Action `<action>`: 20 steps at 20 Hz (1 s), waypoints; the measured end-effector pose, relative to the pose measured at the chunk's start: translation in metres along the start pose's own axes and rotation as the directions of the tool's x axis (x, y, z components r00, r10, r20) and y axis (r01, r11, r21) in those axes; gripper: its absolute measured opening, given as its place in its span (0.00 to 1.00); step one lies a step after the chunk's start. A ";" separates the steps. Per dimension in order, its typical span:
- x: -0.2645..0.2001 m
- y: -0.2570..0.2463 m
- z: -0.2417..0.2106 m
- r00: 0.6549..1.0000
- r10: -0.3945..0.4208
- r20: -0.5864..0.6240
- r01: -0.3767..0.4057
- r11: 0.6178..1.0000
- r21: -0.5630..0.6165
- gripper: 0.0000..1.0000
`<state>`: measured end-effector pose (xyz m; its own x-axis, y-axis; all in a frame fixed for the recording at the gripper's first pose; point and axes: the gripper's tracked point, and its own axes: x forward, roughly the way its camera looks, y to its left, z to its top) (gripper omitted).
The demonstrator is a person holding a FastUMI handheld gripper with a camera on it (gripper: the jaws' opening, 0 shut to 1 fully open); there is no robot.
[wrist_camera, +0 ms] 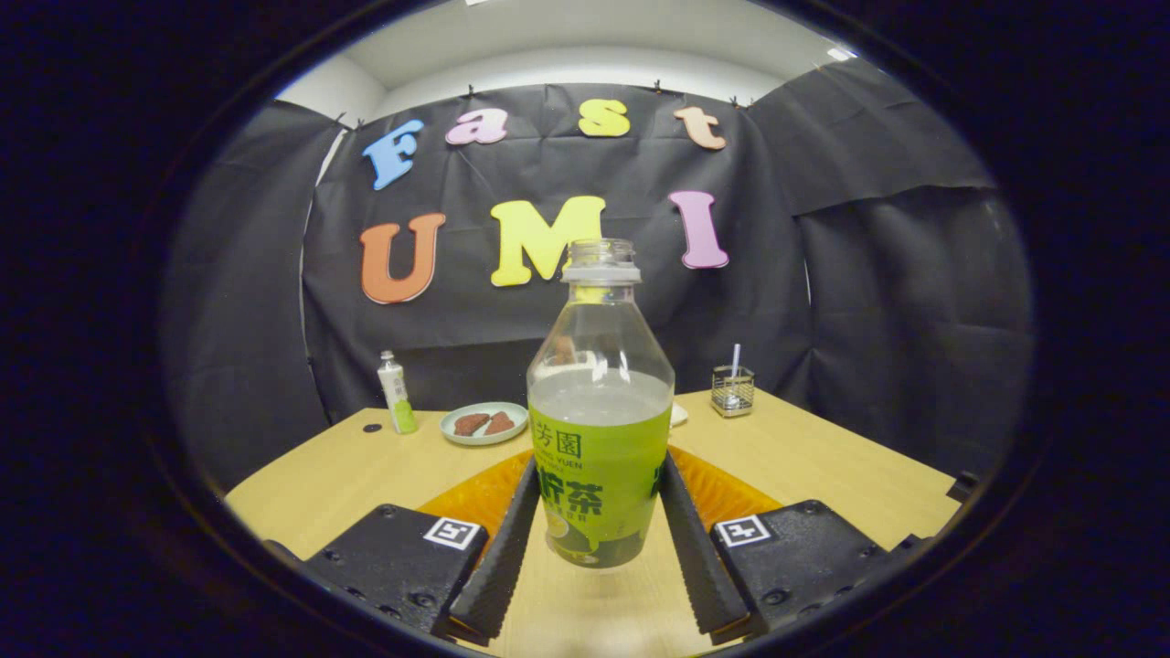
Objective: Take the bottle from table, then pour the juice into the cup, finally place the bottle on the coaster
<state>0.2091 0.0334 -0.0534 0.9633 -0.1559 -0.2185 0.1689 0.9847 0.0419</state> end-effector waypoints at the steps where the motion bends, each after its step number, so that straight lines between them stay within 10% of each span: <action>1: 0.009 0.002 -0.003 1.000 0.003 -0.004 -0.003 1.000 -0.004 0.79; 20: 0.101 0.015 -0.052 0.994 0.048 -0.101 -0.050 0.999 -0.013 0.81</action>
<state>0.2981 0.0368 -0.1257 0.9444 -0.0995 -0.3134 0.1178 0.9922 0.0399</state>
